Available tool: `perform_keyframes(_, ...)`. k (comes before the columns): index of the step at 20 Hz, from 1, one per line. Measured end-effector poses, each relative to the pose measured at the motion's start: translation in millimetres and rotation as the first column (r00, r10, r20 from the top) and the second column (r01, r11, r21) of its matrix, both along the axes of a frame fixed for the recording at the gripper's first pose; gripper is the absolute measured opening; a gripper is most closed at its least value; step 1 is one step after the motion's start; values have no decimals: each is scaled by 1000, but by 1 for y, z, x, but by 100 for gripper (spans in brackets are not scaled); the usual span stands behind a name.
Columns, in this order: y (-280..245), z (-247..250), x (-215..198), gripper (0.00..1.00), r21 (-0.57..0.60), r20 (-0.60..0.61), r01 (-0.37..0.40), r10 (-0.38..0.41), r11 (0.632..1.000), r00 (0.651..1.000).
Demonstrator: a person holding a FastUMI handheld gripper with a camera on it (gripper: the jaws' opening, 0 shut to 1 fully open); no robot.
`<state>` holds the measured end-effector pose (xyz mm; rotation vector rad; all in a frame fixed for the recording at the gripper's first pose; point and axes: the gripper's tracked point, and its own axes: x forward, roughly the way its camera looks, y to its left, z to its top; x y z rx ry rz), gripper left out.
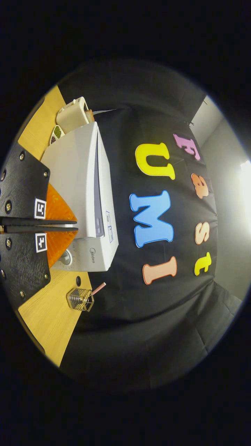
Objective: Open the microwave, put the food inside, and close the microwave door.
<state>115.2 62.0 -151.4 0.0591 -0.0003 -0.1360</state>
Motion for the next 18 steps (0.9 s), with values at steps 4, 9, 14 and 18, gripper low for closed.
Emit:
perform_keyframes(4, -8, 1, 29, 1, -52, -8, 10, -11, 999, 1000)
perform_keyframes(9, 13, -3, 49, 0, 9, -32, -113, 113, 994, 993)
perform_keyframes(14, 0, 4, 56, 1, -29, -12, 26, -26, 999, 1000)
perform_keyframes(18, -3, 8, 64, 1, -6, -7, -1, 1, 1000, 1000)
